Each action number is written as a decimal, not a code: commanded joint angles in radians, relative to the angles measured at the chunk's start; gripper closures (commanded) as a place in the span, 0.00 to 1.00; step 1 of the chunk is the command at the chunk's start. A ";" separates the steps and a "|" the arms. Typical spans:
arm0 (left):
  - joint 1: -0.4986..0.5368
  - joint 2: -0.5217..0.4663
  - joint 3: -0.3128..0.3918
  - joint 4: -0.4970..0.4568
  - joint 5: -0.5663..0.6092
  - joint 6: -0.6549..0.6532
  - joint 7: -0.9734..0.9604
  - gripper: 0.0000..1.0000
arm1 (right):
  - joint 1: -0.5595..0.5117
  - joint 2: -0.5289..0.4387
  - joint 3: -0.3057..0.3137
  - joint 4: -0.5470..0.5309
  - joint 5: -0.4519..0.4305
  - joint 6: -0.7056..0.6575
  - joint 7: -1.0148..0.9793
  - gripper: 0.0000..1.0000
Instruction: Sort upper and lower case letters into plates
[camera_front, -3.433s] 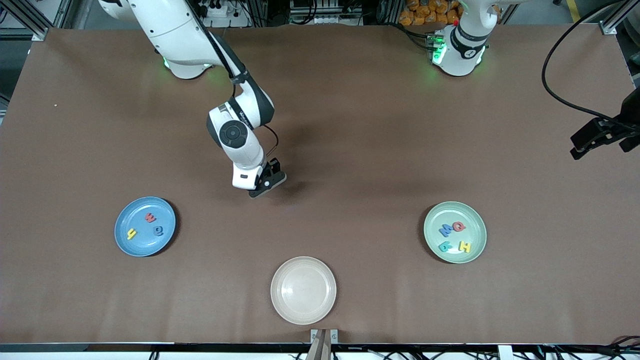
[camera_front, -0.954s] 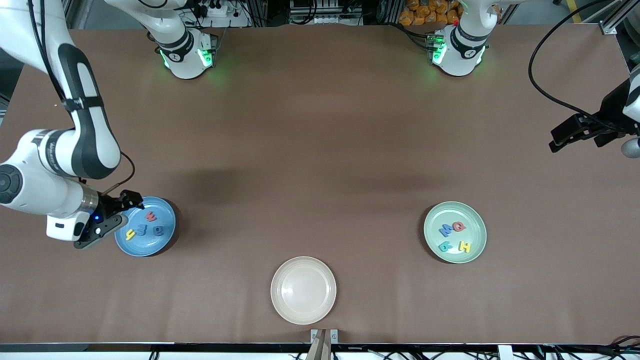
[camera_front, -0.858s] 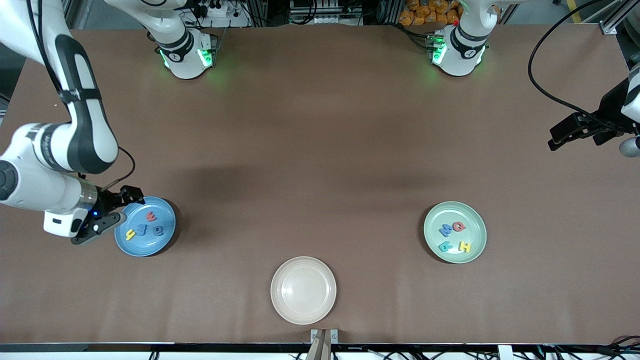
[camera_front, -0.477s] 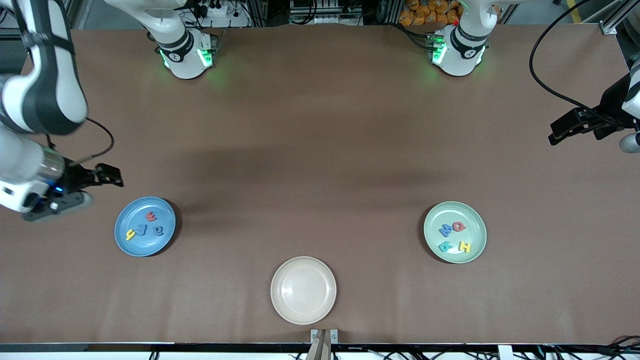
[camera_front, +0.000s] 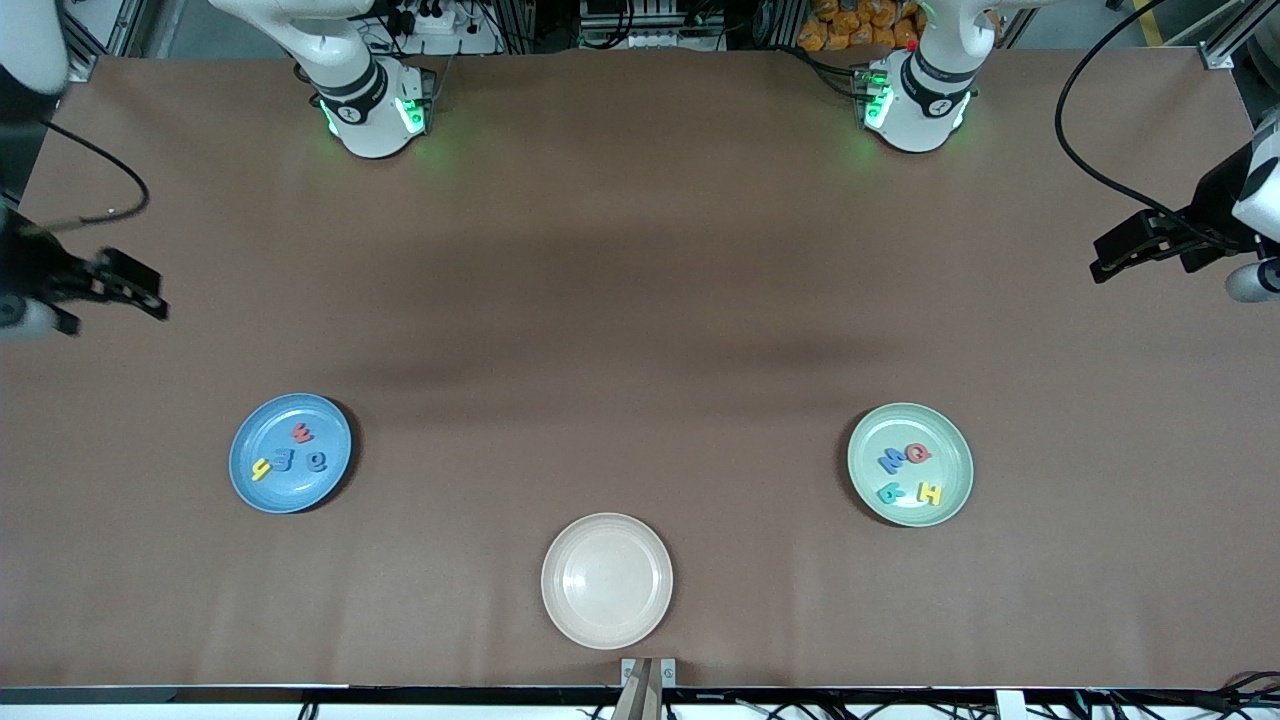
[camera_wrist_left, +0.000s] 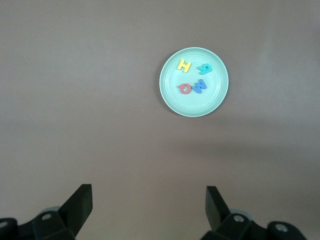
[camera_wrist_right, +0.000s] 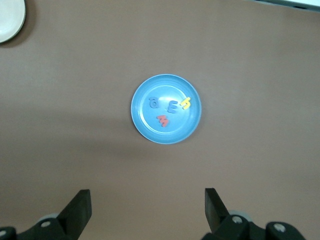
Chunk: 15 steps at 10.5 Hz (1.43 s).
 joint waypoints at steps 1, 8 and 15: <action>-0.006 0.008 -0.010 0.022 -0.010 -0.022 0.023 0.00 | -0.008 -0.009 0.004 0.095 -0.025 -0.098 0.069 0.00; -0.006 0.014 -0.036 0.022 0.014 -0.020 0.046 0.00 | -0.008 -0.032 0.005 0.107 -0.005 -0.166 0.144 0.00; 0.003 0.008 -0.038 0.022 0.042 -0.031 0.071 0.00 | -0.020 -0.037 -0.001 0.072 0.041 -0.105 0.155 0.00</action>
